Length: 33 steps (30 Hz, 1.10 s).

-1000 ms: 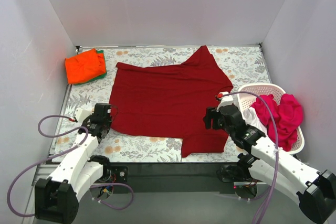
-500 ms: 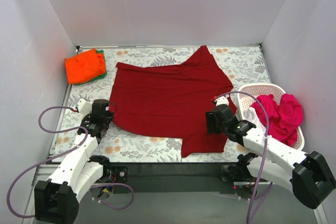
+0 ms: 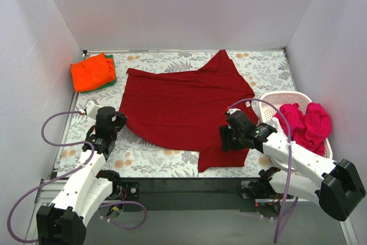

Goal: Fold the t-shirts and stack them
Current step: Fold the tshirt

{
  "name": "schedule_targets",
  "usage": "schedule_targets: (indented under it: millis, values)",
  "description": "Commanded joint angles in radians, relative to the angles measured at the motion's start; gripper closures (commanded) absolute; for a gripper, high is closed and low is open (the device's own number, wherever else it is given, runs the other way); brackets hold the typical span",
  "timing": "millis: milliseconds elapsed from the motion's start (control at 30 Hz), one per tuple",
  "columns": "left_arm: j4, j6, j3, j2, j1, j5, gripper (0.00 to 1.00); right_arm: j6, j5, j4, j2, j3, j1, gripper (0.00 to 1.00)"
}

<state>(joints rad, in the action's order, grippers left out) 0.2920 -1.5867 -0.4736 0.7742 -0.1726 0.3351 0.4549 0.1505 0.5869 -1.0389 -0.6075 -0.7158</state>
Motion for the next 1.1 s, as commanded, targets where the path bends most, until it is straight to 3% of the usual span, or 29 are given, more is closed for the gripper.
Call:
schedule_targets:
  millis: [0,433,833,1067]
  values:
    - [-0.031,0.028,-0.011,-0.016,0.004,-0.028,1.00,0.042,-0.081,0.102,0.002,-0.069,-0.033,0.45]
    - [-0.053,0.036,-0.003,-0.030,0.004,-0.068,1.00,0.169,-0.101,0.131,-0.049,0.009,-0.252,0.46]
    - [-0.053,0.040,0.000,-0.036,0.004,-0.082,1.00,0.287,0.159,0.097,-0.036,-0.014,-0.425,0.49]
    - [-0.054,0.039,0.001,-0.027,0.005,-0.094,1.00,0.349,0.296,0.096,-0.117,-0.006,-0.510,0.49]
